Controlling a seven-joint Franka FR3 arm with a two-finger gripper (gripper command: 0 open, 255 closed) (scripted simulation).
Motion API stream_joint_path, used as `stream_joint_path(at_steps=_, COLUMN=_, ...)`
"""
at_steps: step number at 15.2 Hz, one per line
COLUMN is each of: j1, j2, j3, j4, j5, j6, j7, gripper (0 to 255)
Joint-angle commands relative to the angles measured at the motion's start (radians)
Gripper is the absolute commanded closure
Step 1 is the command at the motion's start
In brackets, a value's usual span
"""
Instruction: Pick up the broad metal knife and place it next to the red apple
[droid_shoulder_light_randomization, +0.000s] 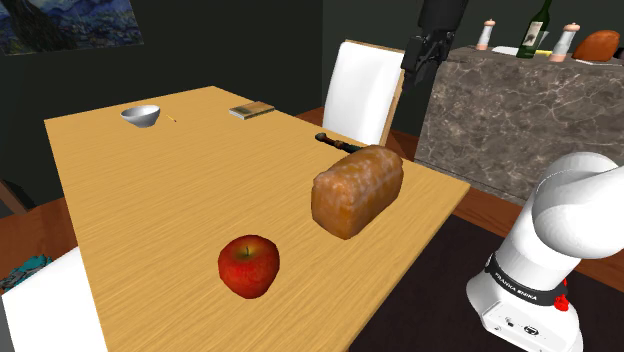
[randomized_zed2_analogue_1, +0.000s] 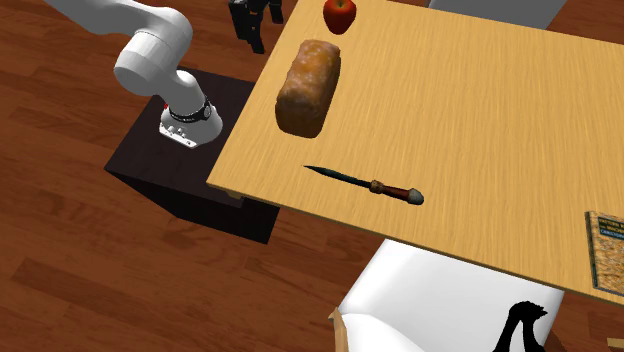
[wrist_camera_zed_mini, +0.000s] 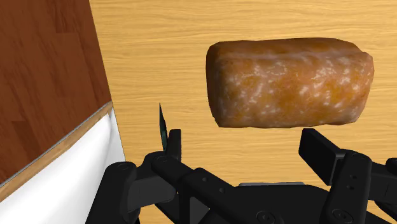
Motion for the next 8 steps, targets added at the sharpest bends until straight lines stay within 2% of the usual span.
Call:
stream_joint_path(at_steps=1, j1=0.000, j2=0.000, j3=0.000, j4=0.000, j5=0.000, j6=0.000, j7=0.000, gripper=0)
stream_joint_path(at_steps=8, j1=-0.004, j2=0.218, j3=-0.085, j4=0.013, j5=0.000, j6=0.167, j7=-0.081, gripper=0)
